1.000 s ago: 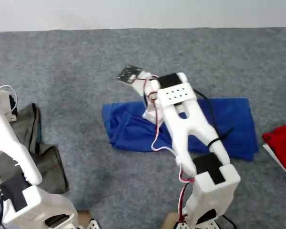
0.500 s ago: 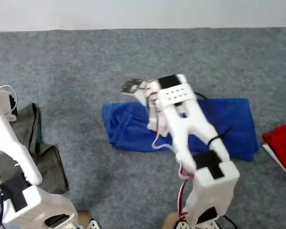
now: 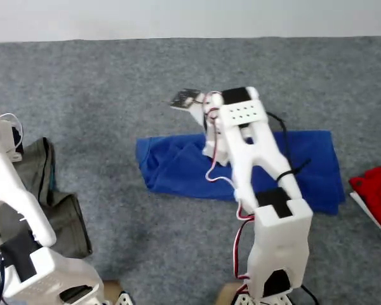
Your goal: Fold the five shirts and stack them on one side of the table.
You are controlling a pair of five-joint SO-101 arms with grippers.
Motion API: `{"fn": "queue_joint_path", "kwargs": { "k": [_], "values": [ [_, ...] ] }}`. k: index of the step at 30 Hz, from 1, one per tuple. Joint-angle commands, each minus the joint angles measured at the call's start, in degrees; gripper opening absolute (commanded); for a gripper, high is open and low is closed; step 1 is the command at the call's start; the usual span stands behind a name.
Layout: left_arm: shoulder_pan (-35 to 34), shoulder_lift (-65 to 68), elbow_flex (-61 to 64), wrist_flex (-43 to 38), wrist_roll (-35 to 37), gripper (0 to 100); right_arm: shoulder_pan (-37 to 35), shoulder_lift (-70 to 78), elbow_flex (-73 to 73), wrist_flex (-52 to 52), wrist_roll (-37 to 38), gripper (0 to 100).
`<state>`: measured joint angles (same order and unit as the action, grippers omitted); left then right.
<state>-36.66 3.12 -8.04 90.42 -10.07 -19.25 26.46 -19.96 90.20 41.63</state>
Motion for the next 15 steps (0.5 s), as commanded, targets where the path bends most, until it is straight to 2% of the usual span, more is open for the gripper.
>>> {"fn": "queue_joint_path", "kwargs": {
  "k": [1, 5, 10, 15],
  "values": [
    [0.26, -2.73, -0.48, -0.62, -0.62, 2, -4.00, -4.26, -4.92, 0.48, -0.70, 1.8],
    [0.26, -2.73, -0.48, -0.88, -0.62, 2, -6.46, 0.40, -4.92, -5.14, -0.70, 1.8],
    [0.26, -2.73, -0.48, -0.70, -0.62, 2, -6.20, 9.36, -5.19, -11.12, -2.64, 1.5],
    [0.18, -2.81, -0.48, -0.35, -0.26, 2, -6.46, 10.42, -10.73, -5.49, -8.70, 1.4]
  ]
}}
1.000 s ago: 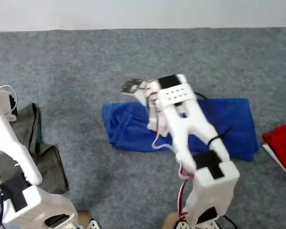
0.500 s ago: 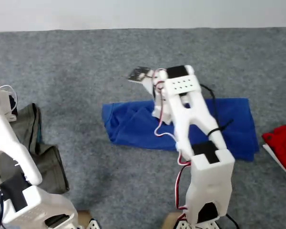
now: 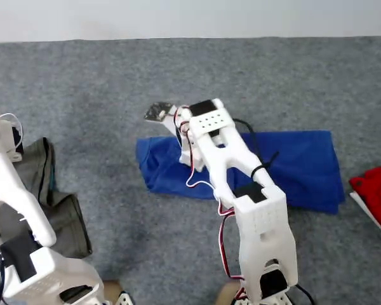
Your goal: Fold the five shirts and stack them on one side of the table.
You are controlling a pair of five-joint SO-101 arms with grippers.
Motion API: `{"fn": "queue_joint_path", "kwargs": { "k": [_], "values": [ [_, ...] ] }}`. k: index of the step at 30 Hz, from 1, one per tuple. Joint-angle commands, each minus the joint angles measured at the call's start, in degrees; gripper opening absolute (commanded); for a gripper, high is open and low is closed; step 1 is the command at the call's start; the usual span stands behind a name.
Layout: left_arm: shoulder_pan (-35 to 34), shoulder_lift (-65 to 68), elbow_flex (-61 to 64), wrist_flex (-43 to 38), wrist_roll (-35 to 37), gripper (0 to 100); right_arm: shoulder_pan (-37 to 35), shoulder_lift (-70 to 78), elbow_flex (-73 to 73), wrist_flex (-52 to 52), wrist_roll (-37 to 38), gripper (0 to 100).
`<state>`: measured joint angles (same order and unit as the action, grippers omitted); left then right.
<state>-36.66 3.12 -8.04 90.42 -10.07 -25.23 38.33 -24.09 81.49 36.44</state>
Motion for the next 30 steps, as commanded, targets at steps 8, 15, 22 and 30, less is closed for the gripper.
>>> {"fn": "queue_joint_path", "kwargs": {
  "k": [8, 15, 22, 30],
  "values": [
    [-0.09, -3.60, -1.71, 7.56, -0.26, 2, 5.05, -4.97, -16.62, 17.10, -13.63, 1.9],
    [0.18, -11.69, -1.98, 8.79, -0.44, 2, 19.65, -5.32, -18.02, 20.97, -20.13, 11.0],
    [0.18, -13.01, -1.80, 9.05, -0.62, 2, 32.13, -4.70, -17.67, 20.53, -23.03, 17.7],
    [0.26, -13.45, -1.89, 9.05, -0.62, 2, 41.01, 2.51, -18.02, 19.65, -23.56, 27.4]
  ]
}}
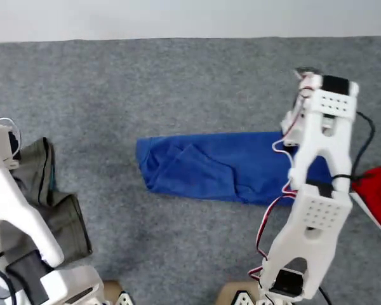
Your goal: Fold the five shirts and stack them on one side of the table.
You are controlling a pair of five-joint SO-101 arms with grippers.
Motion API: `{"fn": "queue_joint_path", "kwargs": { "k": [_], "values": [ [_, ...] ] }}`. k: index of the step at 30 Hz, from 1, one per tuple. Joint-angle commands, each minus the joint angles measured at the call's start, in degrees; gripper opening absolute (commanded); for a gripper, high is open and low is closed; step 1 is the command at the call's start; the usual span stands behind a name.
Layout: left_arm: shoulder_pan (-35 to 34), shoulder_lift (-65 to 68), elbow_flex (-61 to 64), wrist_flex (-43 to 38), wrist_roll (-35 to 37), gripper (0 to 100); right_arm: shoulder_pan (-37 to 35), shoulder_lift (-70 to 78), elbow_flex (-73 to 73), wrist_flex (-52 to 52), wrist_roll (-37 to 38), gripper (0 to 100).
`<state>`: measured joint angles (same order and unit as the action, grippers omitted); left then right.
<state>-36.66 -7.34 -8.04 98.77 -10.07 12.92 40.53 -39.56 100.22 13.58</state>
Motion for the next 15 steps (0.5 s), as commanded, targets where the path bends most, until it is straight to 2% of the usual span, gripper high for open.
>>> {"fn": "queue_joint_path", "kwargs": {
  "k": [1, 15],
  "values": [
    [0.26, -2.99, -1.89, 0.70, -0.62, 2, 3.30, 0.92, -2.64, 0.84, -0.62, 27.7],
    [0.35, -2.99, -1.71, 1.58, -2.55, 2, 4.26, 2.07, -5.27, -6.73, -0.18, 27.7]
  ]
}}
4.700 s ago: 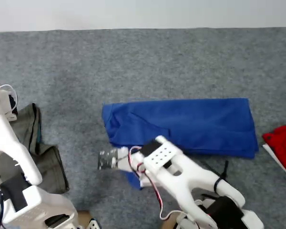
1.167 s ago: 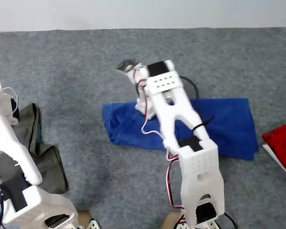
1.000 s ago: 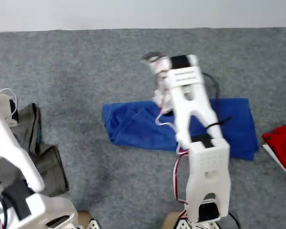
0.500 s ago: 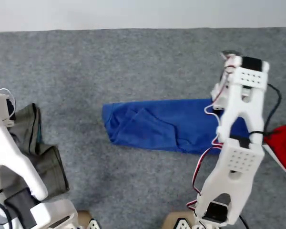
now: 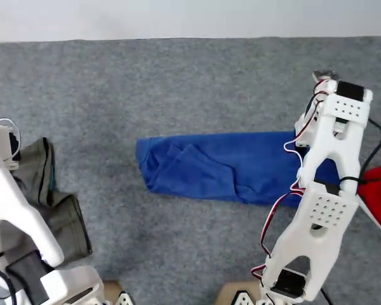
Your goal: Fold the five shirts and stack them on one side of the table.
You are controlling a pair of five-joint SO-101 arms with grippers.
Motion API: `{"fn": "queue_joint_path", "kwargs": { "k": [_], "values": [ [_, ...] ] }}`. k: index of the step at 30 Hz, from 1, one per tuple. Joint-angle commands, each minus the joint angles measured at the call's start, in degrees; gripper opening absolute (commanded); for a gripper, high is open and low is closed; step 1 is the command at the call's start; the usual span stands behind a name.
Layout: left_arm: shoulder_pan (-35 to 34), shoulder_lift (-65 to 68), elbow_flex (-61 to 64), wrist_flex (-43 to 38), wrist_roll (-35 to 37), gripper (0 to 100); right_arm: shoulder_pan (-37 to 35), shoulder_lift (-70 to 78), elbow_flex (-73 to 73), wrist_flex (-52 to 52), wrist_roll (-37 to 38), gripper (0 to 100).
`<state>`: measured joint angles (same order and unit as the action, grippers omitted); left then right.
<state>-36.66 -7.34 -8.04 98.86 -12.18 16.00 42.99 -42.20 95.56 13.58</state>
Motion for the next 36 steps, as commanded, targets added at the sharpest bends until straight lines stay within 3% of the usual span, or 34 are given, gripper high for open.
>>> {"fn": "queue_joint_path", "kwargs": {
  "k": [1, 23, 36],
  "values": [
    [0.35, -2.99, -1.45, 1.49, -0.44, 2, 1.36, -0.40, -2.55, -2.68, -0.18, 27.7],
    [0.35, -2.90, -0.48, 1.58, -0.44, 2, 6.20, 6.55, -7.56, -4.00, 2.73, 27.7],
    [0.35, -3.08, -0.48, 1.58, -0.44, 2, 4.70, 13.93, -7.12, -0.48, 4.31, 27.0]
  ]
}}
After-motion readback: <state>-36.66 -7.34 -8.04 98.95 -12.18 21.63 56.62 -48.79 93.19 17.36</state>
